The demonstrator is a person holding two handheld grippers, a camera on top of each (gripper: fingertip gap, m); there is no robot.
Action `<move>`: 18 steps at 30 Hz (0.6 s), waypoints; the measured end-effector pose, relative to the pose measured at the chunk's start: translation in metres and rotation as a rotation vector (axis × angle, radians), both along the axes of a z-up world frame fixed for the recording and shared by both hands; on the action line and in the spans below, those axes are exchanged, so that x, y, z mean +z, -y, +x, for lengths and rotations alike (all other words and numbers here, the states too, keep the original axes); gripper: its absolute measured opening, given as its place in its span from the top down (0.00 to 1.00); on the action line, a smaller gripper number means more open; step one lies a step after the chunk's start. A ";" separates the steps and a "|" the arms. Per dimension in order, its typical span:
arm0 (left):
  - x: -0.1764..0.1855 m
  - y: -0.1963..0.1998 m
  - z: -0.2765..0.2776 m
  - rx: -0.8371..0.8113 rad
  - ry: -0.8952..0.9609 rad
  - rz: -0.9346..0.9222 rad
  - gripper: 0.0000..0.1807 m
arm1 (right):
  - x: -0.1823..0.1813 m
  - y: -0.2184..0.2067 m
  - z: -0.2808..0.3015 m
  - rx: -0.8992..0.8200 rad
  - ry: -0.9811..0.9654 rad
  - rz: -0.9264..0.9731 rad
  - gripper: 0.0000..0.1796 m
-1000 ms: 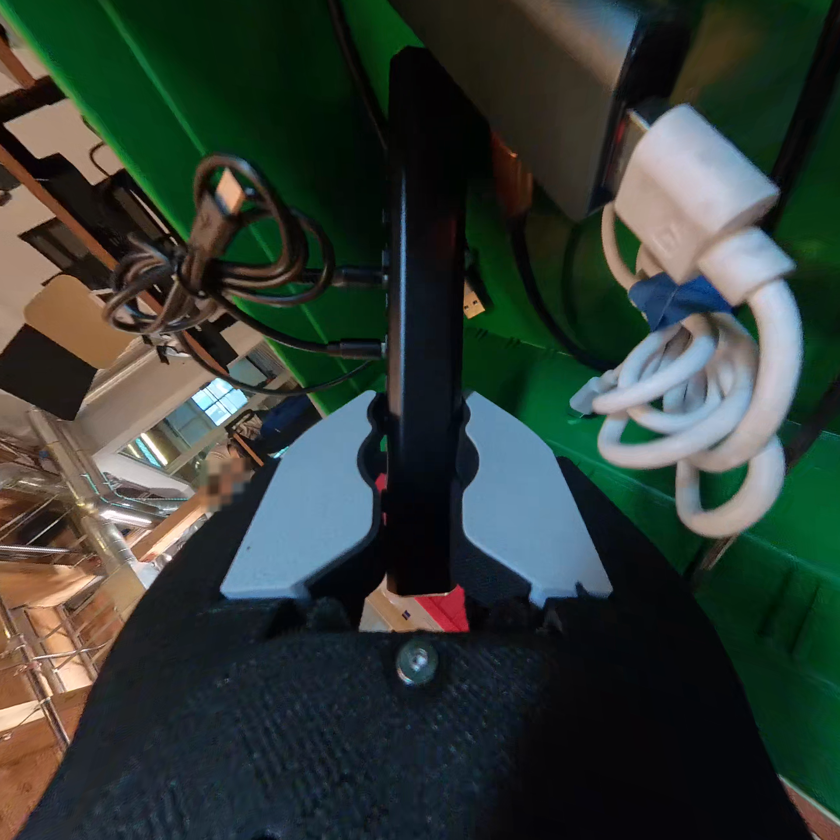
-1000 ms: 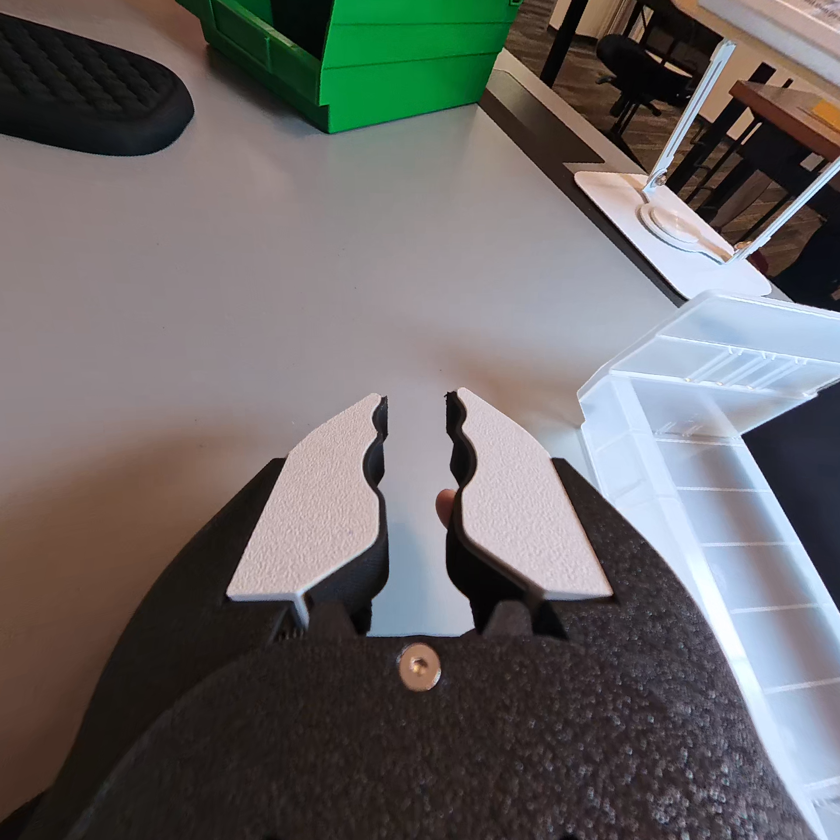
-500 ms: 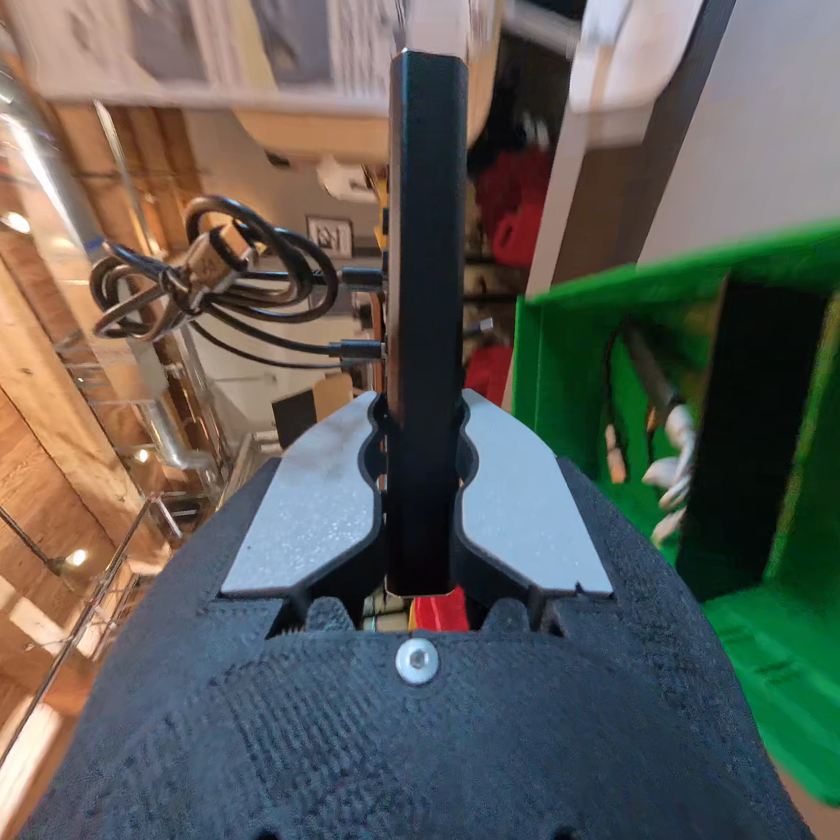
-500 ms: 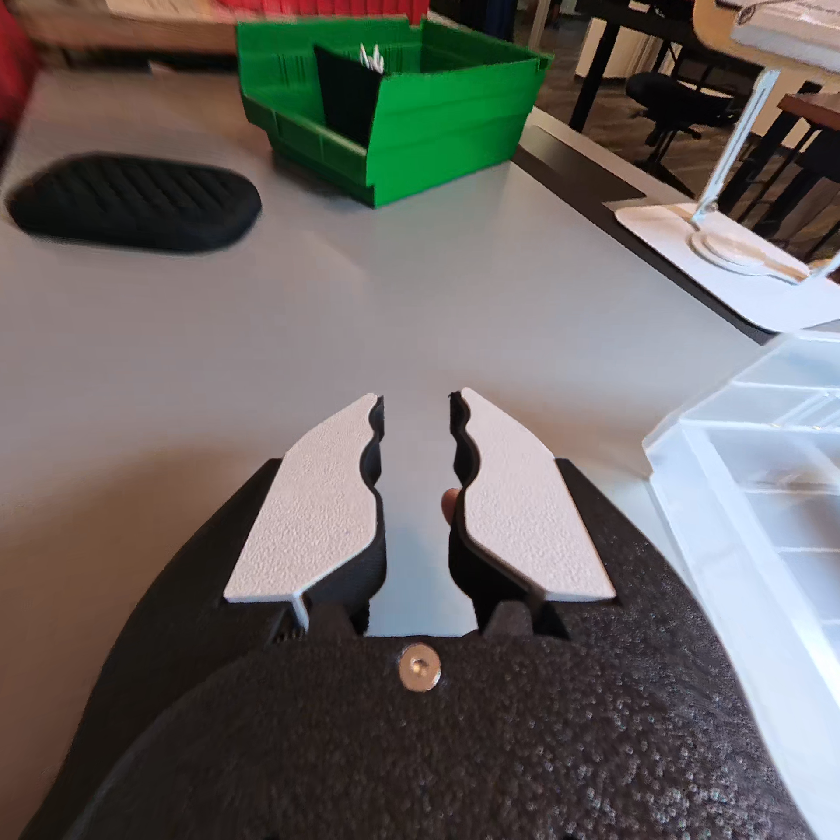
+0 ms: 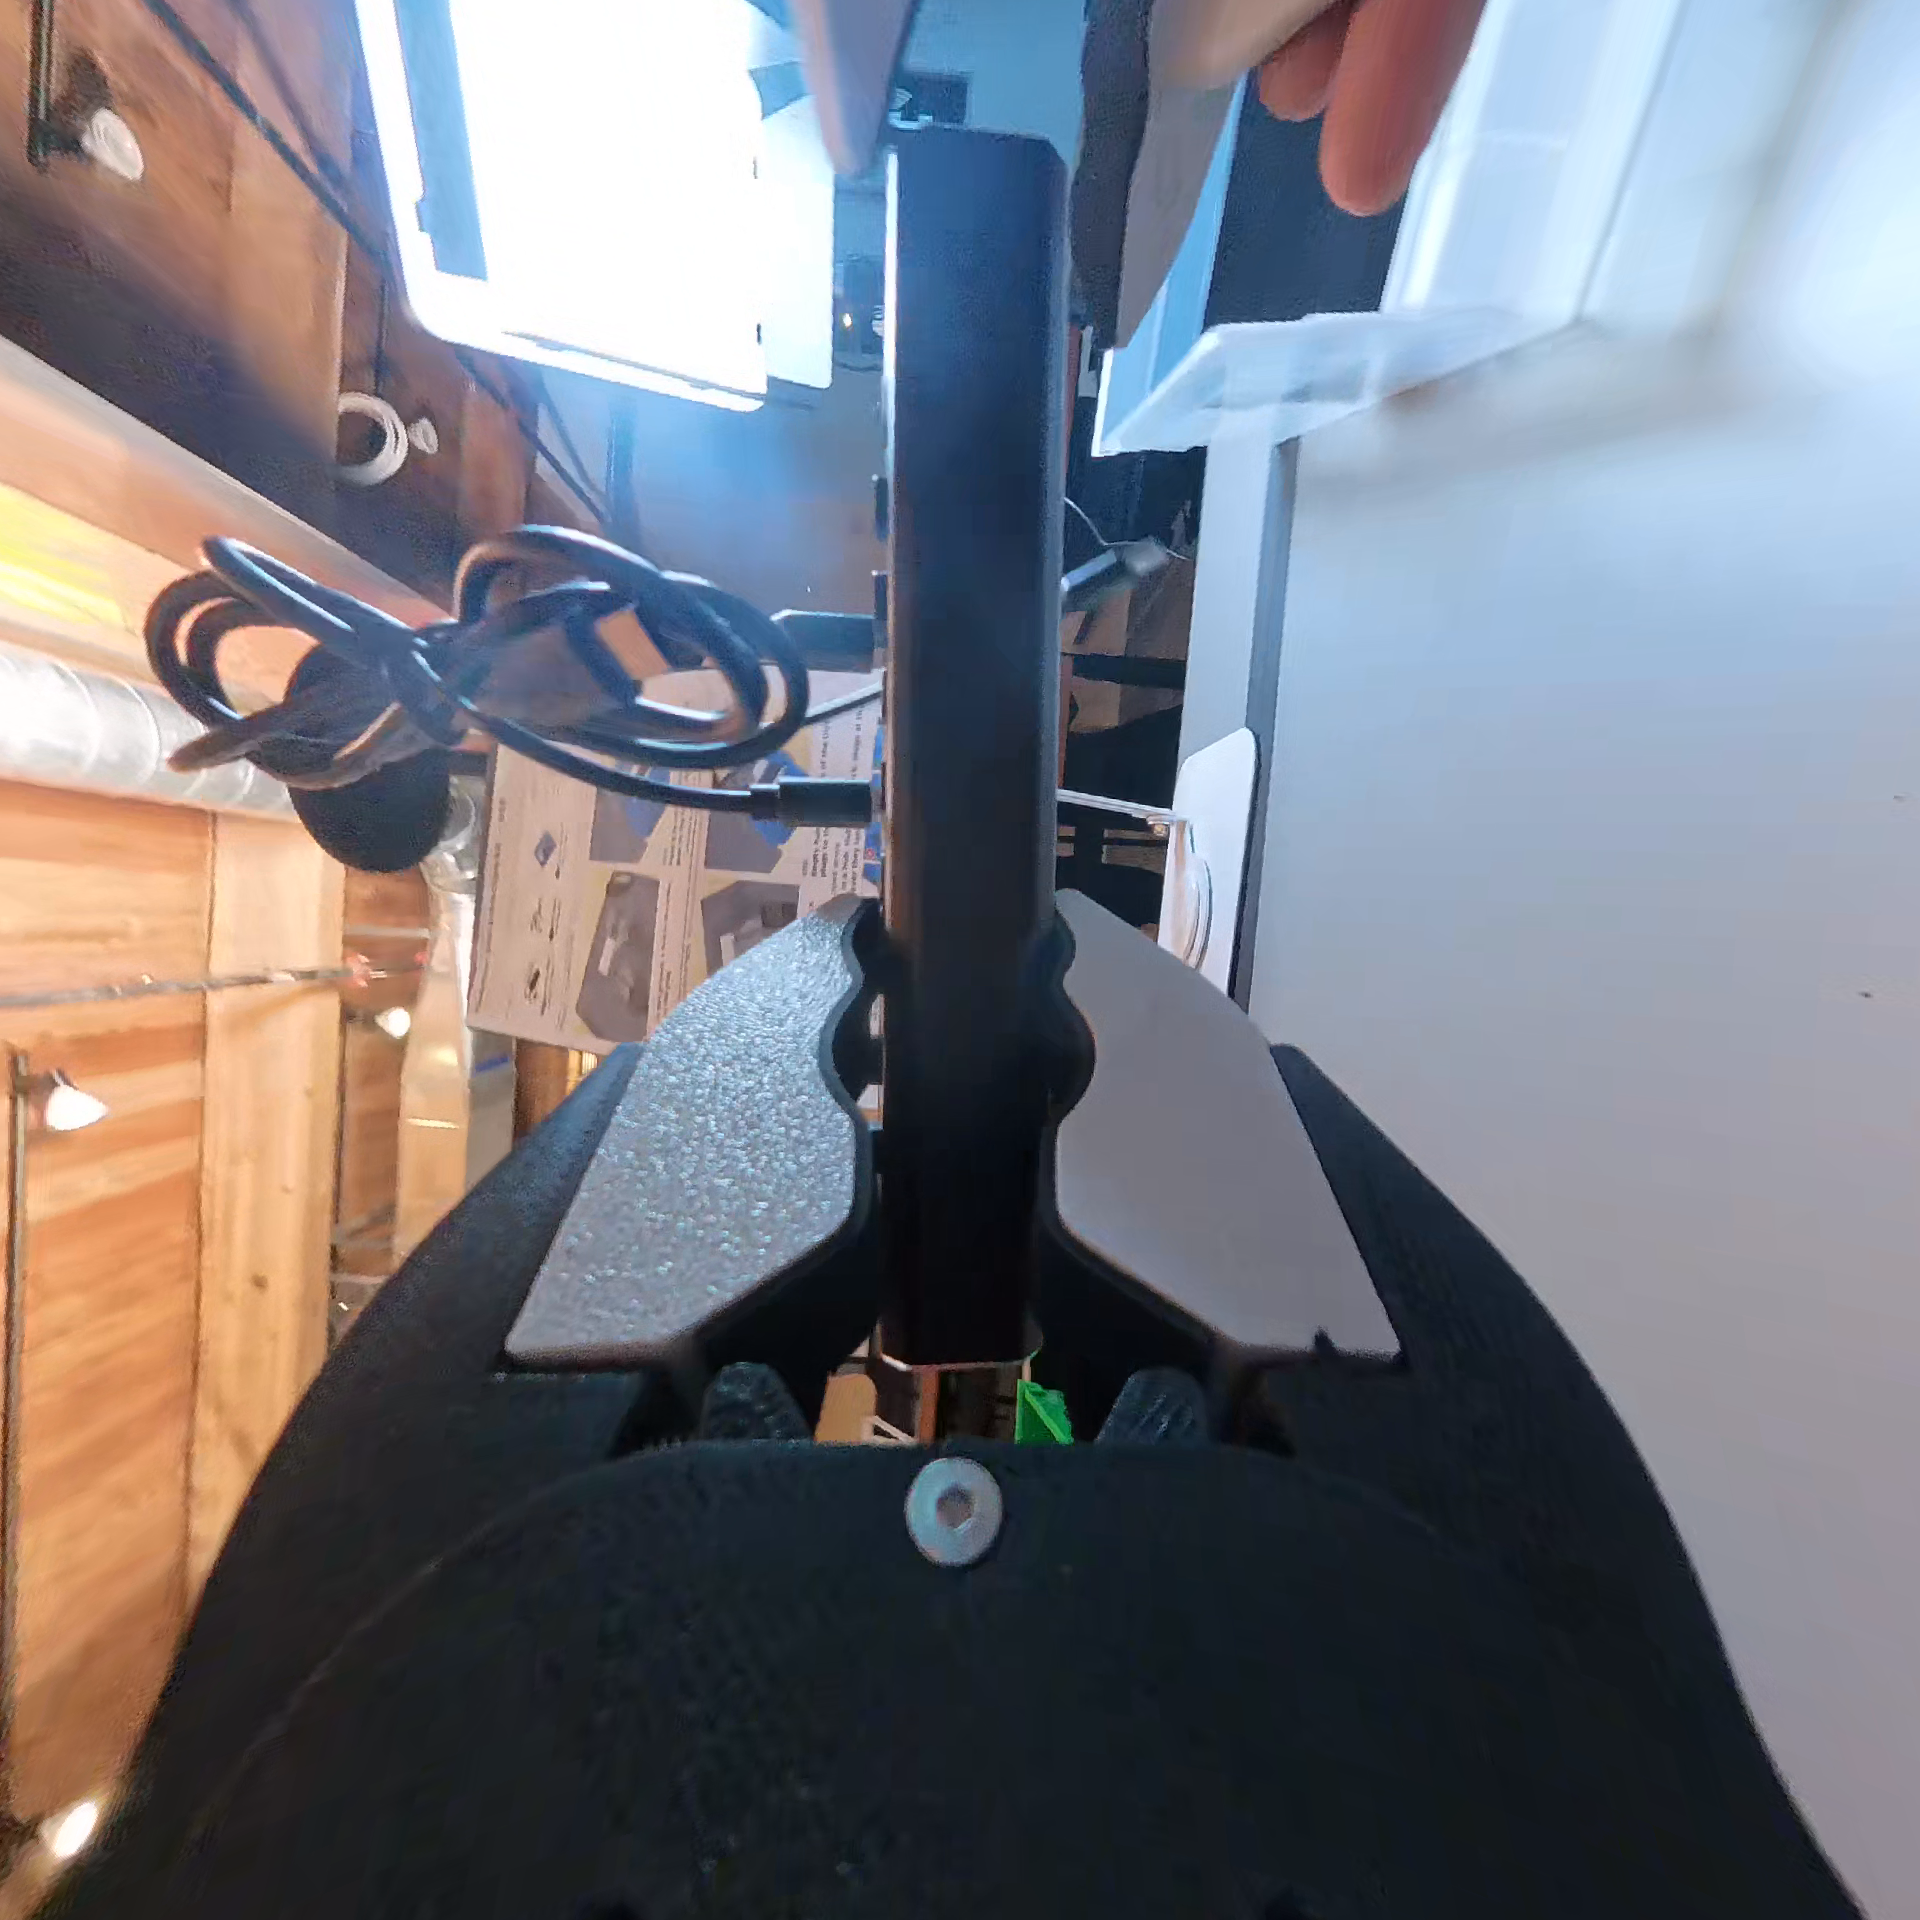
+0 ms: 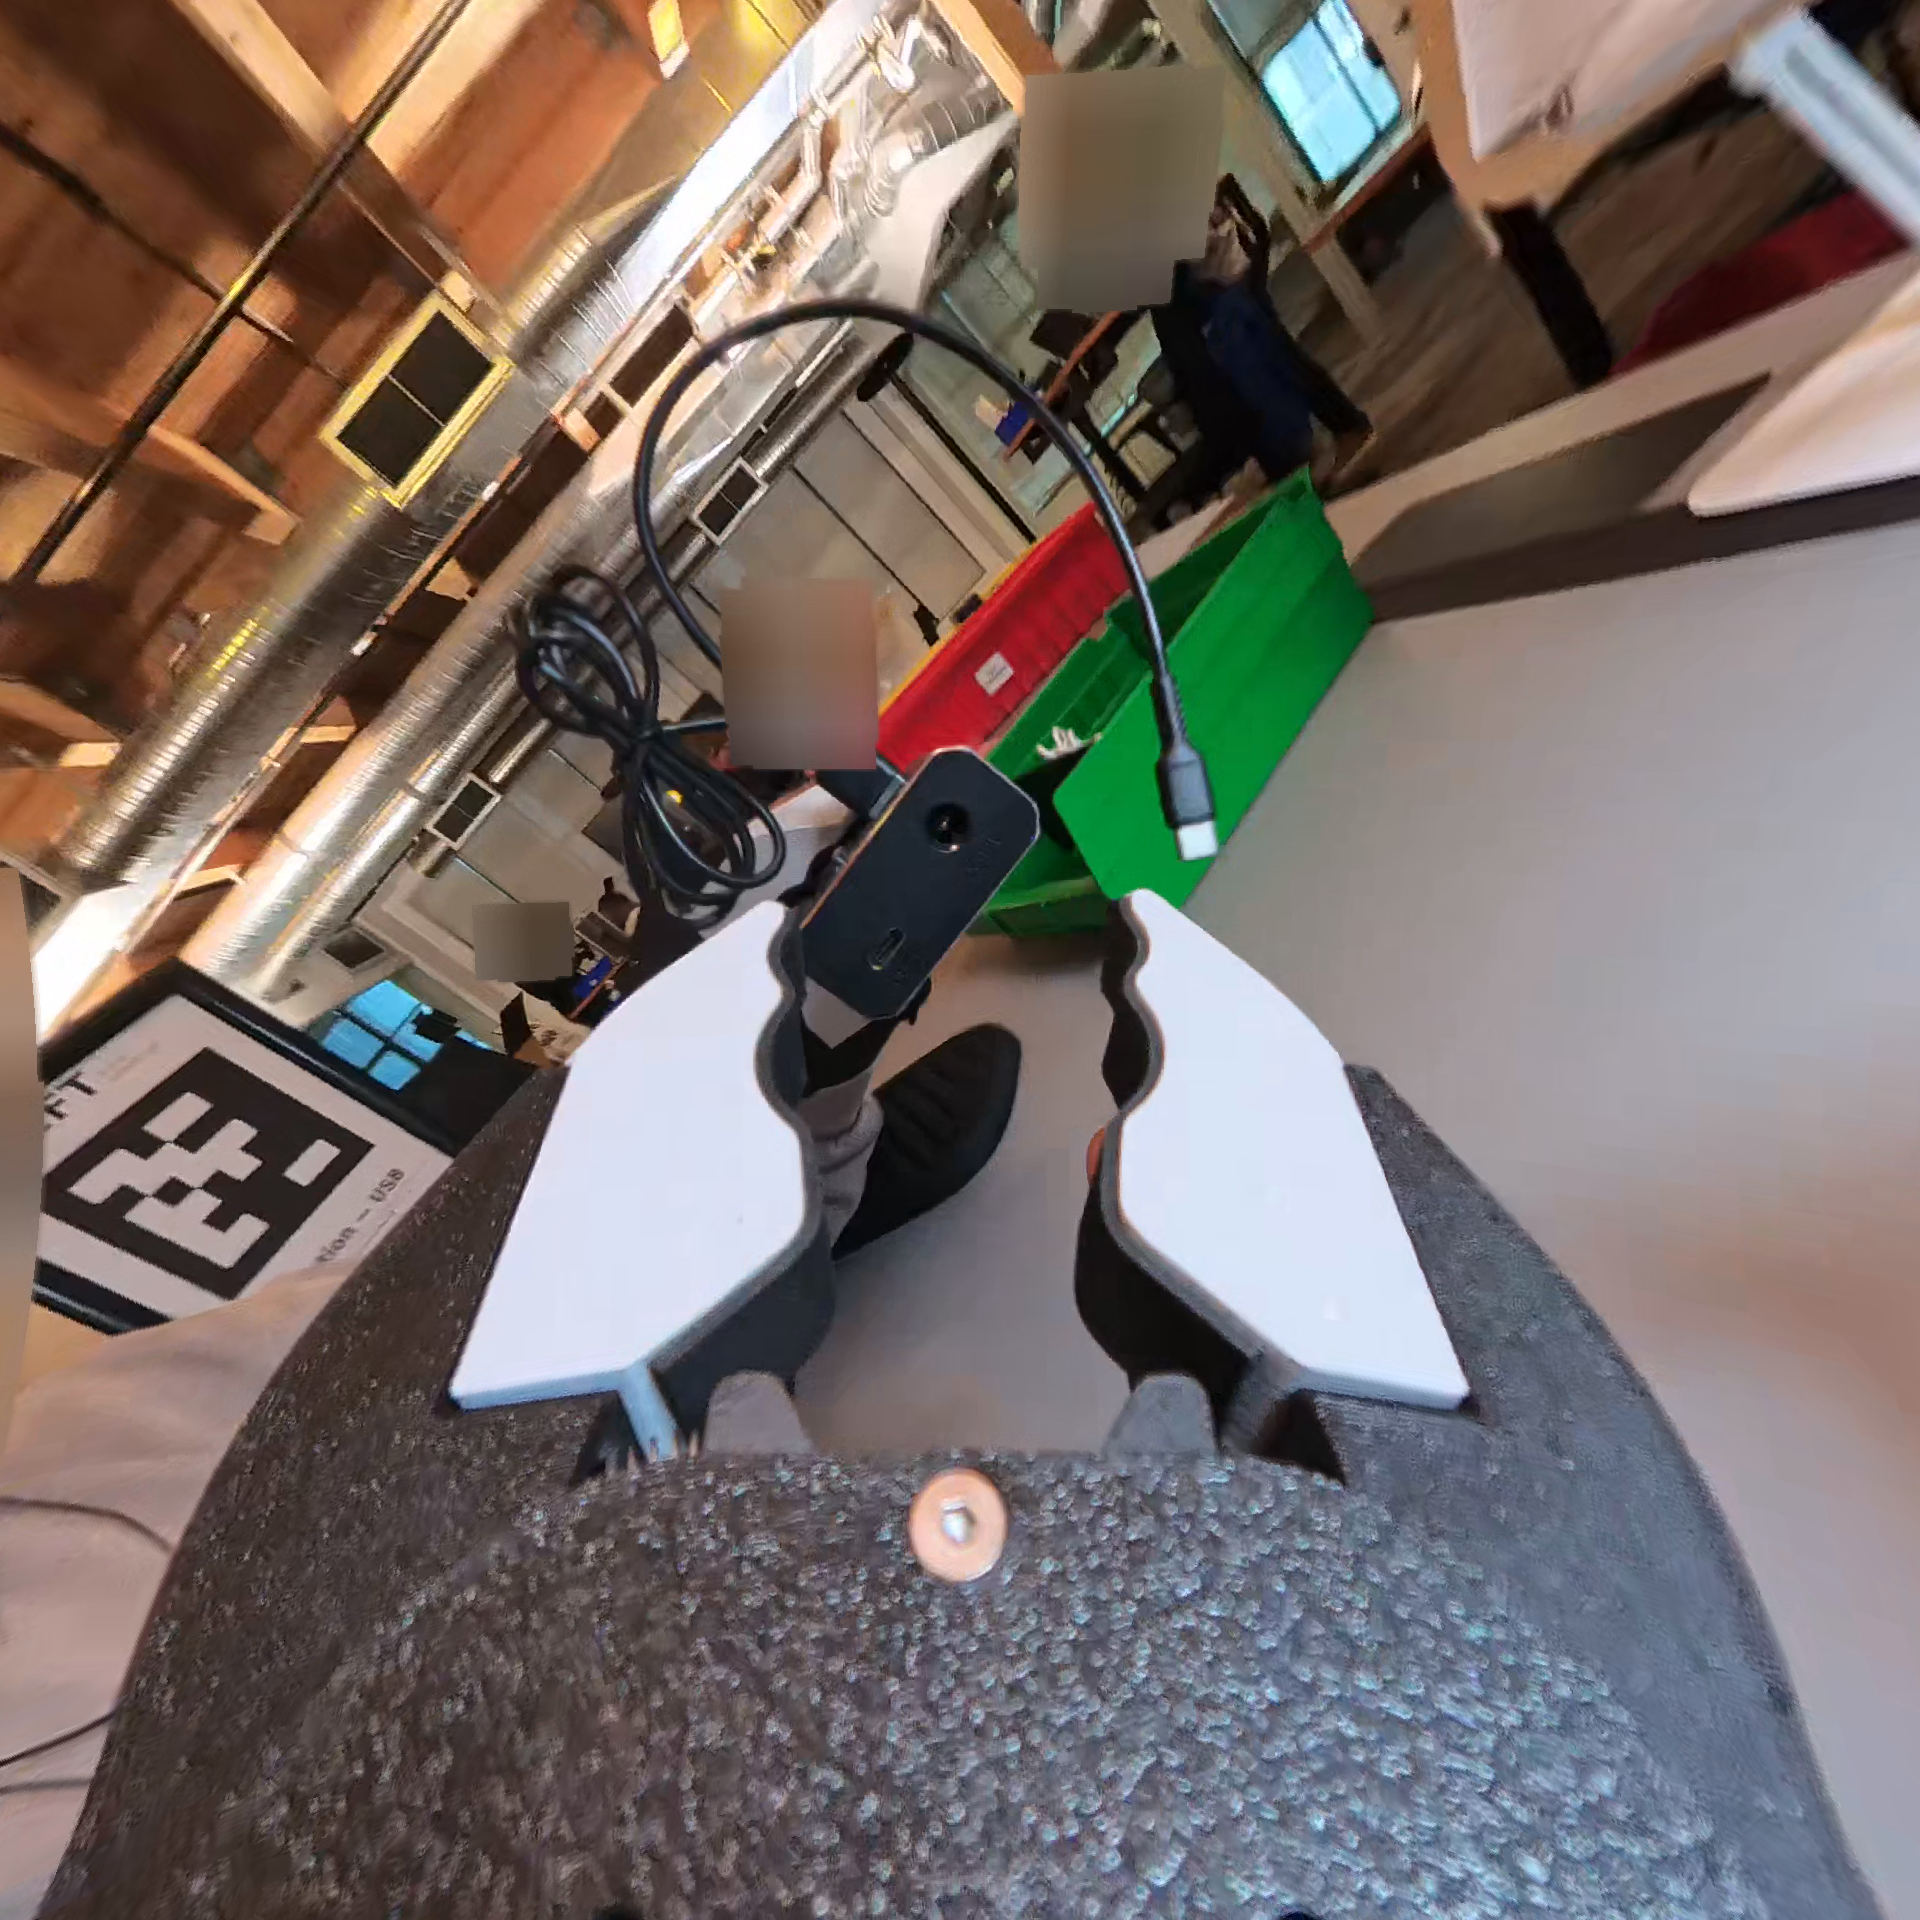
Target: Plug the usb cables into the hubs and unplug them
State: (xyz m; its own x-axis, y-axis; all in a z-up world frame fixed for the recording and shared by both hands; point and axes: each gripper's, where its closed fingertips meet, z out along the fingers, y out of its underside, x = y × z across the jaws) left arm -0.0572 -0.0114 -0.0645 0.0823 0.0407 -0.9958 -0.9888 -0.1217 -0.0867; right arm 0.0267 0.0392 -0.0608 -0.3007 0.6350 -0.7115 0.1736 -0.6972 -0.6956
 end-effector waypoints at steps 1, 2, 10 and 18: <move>-0.009 -0.001 0.002 -0.011 -0.031 -0.009 0.83 | -0.008 0.000 -0.001 0.017 0.020 -0.034 0.69; -0.017 -0.001 0.006 -0.032 -0.065 -0.023 0.84 | -0.017 0.003 -0.004 0.041 0.048 -0.065 0.71; -0.026 0.012 0.018 -0.124 -0.175 -0.003 0.83 | -0.042 0.038 -0.012 0.244 0.043 -0.273 0.80; -0.007 0.031 0.040 -0.220 -0.223 0.090 0.83 | -0.012 0.050 0.004 0.259 -0.133 -0.342 0.78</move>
State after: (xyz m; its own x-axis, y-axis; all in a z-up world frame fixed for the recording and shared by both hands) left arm -0.0173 -0.0425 -0.0715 -0.1209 0.1348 -0.9835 -0.9864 0.0951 0.1343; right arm 0.0308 -0.0108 -0.0724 -0.5219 0.2612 -0.8120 0.2975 -0.8364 -0.4603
